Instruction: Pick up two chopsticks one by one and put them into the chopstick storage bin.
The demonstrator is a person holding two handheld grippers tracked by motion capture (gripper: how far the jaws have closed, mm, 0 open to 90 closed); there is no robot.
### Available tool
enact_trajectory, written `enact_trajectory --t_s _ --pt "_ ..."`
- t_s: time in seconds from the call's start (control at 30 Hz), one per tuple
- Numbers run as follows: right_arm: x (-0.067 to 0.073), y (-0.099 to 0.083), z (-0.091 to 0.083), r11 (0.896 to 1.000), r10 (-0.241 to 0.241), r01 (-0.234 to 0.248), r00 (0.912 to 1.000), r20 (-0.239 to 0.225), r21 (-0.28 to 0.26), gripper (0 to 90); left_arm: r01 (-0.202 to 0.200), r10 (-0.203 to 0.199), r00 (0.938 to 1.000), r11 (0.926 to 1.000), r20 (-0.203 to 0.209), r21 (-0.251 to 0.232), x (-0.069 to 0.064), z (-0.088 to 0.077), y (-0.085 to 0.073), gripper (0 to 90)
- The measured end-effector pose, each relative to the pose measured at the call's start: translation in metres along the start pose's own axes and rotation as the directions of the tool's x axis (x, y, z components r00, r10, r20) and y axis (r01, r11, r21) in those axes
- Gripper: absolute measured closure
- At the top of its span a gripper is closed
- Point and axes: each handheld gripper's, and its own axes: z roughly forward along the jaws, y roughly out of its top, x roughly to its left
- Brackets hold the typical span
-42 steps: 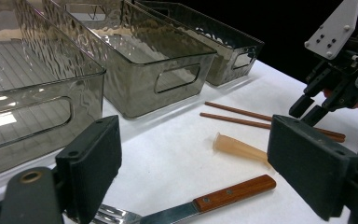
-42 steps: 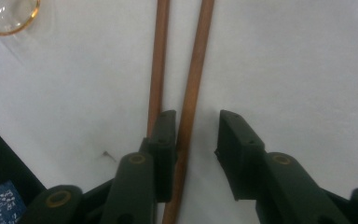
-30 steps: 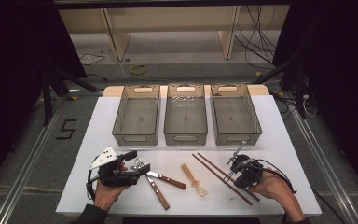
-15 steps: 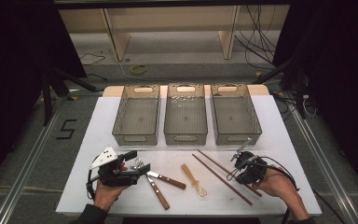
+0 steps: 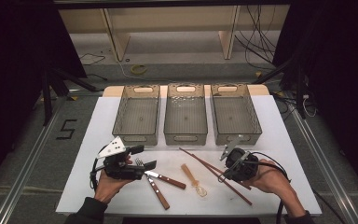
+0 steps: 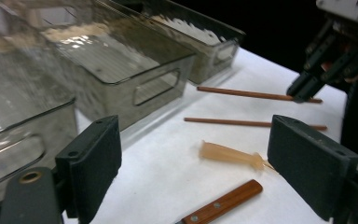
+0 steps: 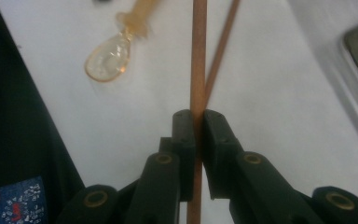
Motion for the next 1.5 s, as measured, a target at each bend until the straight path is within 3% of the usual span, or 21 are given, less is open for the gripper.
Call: enact_trajectory --t_s 0.13,0.27,0.37,0.4,0.43,0.47,0.5,0.53,0.6,0.7,0.77,0.8,0.83,0.87,0.9,1.0,1.23,1.27,1.43,1.47,1.5 --pt "0.006 0.009 -0.002 0.998 -0.066 0.066 0.9978 0.001 -0.007 84.4 -0.043 0.04 0.9981 0.9974 0.047 0.058 -0.004 0.009 0.013 16.7" --pt "0.011 0.016 -0.002 0.994 -0.105 0.105 0.9945 0.001 -0.007 84.4 -0.105 0.096 0.992 0.9868 0.083 0.123 -0.01 0.019 0.023 16.7" --pt "0.014 0.02 -0.001 0.992 -0.129 0.129 0.9916 -0.003 0.003 84.4 -0.145 0.13 0.9866 0.9746 0.099 0.171 -0.014 0.026 0.029 17.0" --pt "0.015 0.022 0.0 0.99 -0.144 0.144 0.9896 -0.001 0.003 84.4 -0.172 0.151 0.9814 0.9644 0.119 0.201 -0.018 0.03 0.031 17.2" --pt "0.017 0.023 0.001 0.987 -0.158 0.158 0.9874 -0.002 0.014 84.4 -0.172 0.151 0.9814 0.9644 0.119 0.201 -0.018 0.03 0.031 17.3" --pt "0.019 0.024 0.002 0.987 -0.163 0.163 0.9866 -0.001 0.011 84.4 -0.186 0.161 0.9786 0.9584 0.128 0.217 -0.02 0.033 0.032 17.3" --pt "0.021 0.025 0.002 0.986 -0.164 0.164 0.9864 -0.005 0.01 84.4 -0.209 0.176 0.9731 0.9455 0.149 0.25 -0.023 0.038 0.033 17.4" --pt "0.022 0.027 0.002 0.984 -0.177 0.177 0.9842 -0.008 0.015 84.4 -0.209 0.176 0.9731 0.9455 0.149 0.25 -0.023 0.038 0.033 17.6" --pt "0.025 0.029 0.003 0.978 -0.206 0.206 0.9786 -0.008 0.021 84.4 -0.232 0.19 0.9666 0.9339 0.172 0.272 -0.026 0.043 0.034 18.5" --pt "0.029 0.031 0.003 0.976 -0.219 0.219 0.9758 -0.007 0.013 84.4 -0.276 0.219 0.9546 0.9072 0.201 0.318 -0.031 0.049 0.035 18.9" --pt "0.032 0.034 0.002 0.965 -0.262 0.262 0.965 -0.007 0.019 84.3 -0.305 0.238 0.9452 0.8893 0.223 0.341 -0.033 0.053 0.034 22.5" --pt "0.032 0.034 0.002 0.965 -0.262 0.262 0.965 -0.007 0.019 84.3 -0.319 0.247 0.9403 0.88 0.235 0.352 -0.035 0.054 0.033 22.5" --pt "0.035 0.036 0.003 0.962 -0.273 0.273 0.962 -0.01 0.026 84.4 -0.355 0.28 0.9289 0.8611 0.242 0.364 -0.039 0.056 0.033 25.1" --pt "0.035 0.036 0.003 0.962 -0.273 0.273 0.962 -0.01 0.026 84.4 -0.355 0.28 0.9289 0.8611 0.242 0.364 -0.039 0.056 0.033 26.3" --pt "0.036 0.037 0.003 0.956 -0.291 0.291 0.9566 -0.014 0.032 84.4 -0.367 0.288 0.9235 0.8536 0.254 0.369 -0.041 0.057 0.033 26.3" --pt "0.04 0.04 0.004 0.95 -0.309 0.309 0.9509 -0.019 0.036 84.4 -0.425 0.329 0.8997 0.8118 0.286 0.401 -0.048 0.061 0.03 33.0" --pt "0.045 0.041 0.004 0.943 -0.33 0.33 0.9438 -0.027 0.039 84.4 -0.493 0.369 0.8659 0.7425 0.338 0.453 -0.059 0.066 0.028 45.2" --pt "0.046 0.041 0.004 0.94 -0.338 0.339 0.9407 -0.027 0.044 84.3 -0.493 0.369 0.8659 0.7425 0.338 0.453 -0.059 0.066 0.028 47.1" --pt "0.049 0.042 0.005 0.932 -0.358 0.359 0.9333 -0.03 0.046 84.4 -0.507 0.373 0.859 0.7177 0.351 0.478 -0.06 0.069 0.028 56.7" --pt "0.049 0.042 0.005 0.929 -0.365 0.366 0.9307 -0.031 0.049 84.4 -0.517 0.378 0.8533 0.7076 0.359 0.482 -0.061 0.069 0.028 58.0" --pt "0.05 0.042 0.005 0.931 -0.361 0.362 0.9319 -0.033 0.047 84.3 -0.517 0.378 0.8533 0.7076 0.359 0.482 -0.061 0.069 0.028 59.5"
